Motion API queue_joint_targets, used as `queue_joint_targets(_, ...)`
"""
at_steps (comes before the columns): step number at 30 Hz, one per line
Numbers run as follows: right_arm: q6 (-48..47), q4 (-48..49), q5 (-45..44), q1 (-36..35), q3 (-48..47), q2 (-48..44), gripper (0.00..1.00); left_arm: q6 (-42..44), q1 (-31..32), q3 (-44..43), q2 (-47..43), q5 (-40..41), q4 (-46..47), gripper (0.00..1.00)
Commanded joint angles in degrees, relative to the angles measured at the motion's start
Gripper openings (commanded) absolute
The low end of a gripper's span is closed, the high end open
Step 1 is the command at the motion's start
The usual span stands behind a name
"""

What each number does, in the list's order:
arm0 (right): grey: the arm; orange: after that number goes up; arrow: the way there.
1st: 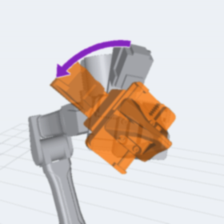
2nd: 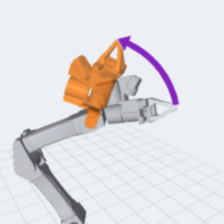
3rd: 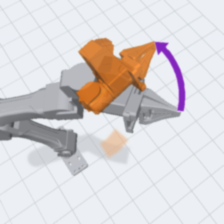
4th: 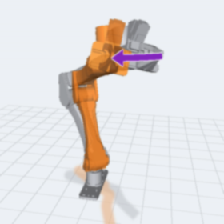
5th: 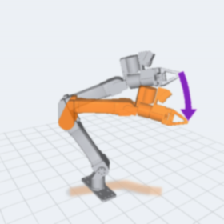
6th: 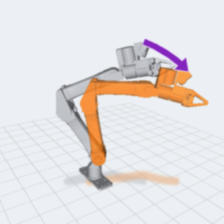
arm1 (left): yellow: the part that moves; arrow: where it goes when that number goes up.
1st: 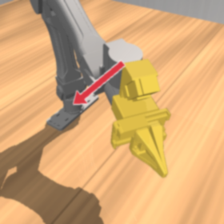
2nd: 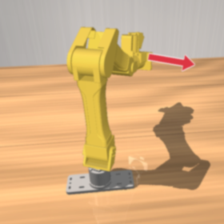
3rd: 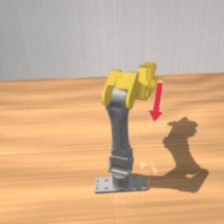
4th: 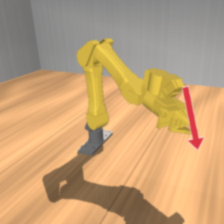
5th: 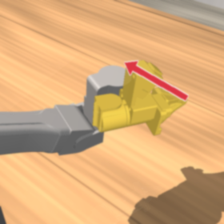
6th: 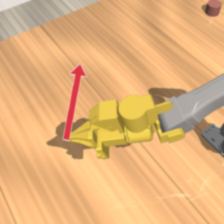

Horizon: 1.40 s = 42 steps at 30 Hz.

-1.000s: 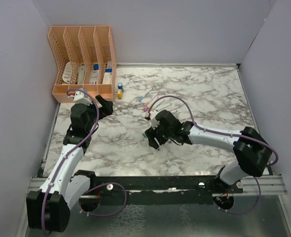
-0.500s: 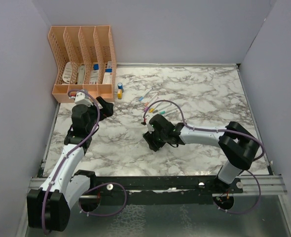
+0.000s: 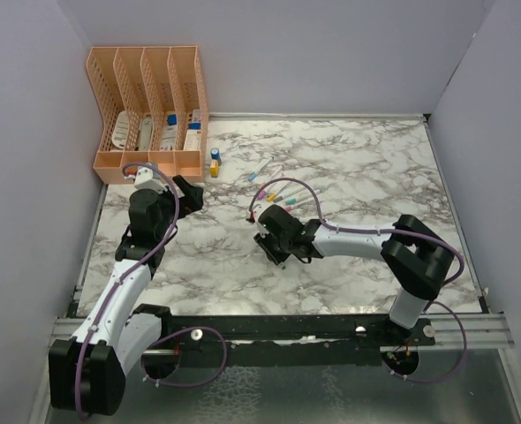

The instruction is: Open the pen caps

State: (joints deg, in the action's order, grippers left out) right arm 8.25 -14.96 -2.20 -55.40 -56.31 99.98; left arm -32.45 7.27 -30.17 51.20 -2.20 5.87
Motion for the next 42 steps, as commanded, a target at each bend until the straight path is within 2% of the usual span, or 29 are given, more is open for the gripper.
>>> queue_joint_targets(1,0.83,-3.11,-2.31,-1.26,0.32,3.11,0.22,0.23,0.38,0.13,-1.19,-1.41,0.96,0.98)
queue_joint_targets(8,1.52,-5.27,-2.61,-1.49,-1.64,2.78,0.02,-0.74,0.38,-1.46,-0.83,-2.25,-0.10,0.98)
queue_joint_targets(13,1.60,-6.87,-2.81,-1.54,-6.45,-1.89,0.01,-4.79,0.38,-6.77,1.71,-10.57,-3.52,0.95)
queue_joint_targets(19,1.59,-4.15,-1.01,-1.45,-9.52,-7.18,0.01,-13.12,1.02,-7.03,2.13,-17.99,0.01,0.93)
queue_joint_targets(22,1.61,-3.38,-1.24,-1.41,-9.94,-8.34,0.02,-16.76,1.58,-5.12,1.78,-18.68,2.15,0.93)
queue_joint_targets(26,2.56,-0.69,-1.37,-1.31,-9.54,-10.06,0.01,-22.52,2.49,-0.81,3.05,-20.43,9.79,0.92)
queue_joint_targets(33,5.00,2.35,1.39,-0.59,-11.63,-9.38,0.01,-24.54,6.64,-1.11,11.10,-22.77,15.16,0.85)
queue_joint_targets(42,5.15,2.83,2.19,0.46,-14.41,-6.98,0.01,-26.57,10.84,-2.70,15.80,-20.11,18.04,0.78)
